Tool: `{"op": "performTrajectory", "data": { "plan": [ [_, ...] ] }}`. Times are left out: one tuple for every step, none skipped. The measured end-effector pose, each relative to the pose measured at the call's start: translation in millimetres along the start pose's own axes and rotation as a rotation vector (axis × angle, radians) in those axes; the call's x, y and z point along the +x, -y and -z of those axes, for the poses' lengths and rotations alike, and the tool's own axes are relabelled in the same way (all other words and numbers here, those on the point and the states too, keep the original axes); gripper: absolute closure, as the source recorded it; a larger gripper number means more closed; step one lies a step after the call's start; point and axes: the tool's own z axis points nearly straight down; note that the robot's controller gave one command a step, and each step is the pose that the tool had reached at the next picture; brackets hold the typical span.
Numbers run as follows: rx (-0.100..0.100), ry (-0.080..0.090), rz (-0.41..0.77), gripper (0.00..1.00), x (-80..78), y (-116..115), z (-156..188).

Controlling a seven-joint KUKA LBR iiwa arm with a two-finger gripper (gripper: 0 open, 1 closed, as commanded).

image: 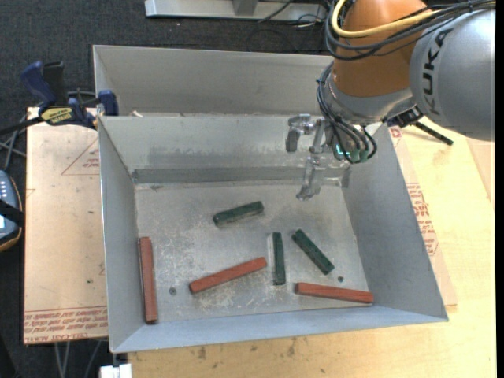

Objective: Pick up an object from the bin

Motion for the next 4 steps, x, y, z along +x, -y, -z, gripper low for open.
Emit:
{"op": "performTrajectory", "data": {
  "plan": [
    [0.0,0.008,0.0,0.0,-1.3,0.0,5.3],
    [0.001,0.013,0.06,0.0,14.9,-10.9,-35.6],
    [0.001,0.011,0.259,0.0,15.9,-32.3,-86.1],
    [0.001,0.008,0.538,0.0,38.5,-54.6,-128.7]
  ]
}}
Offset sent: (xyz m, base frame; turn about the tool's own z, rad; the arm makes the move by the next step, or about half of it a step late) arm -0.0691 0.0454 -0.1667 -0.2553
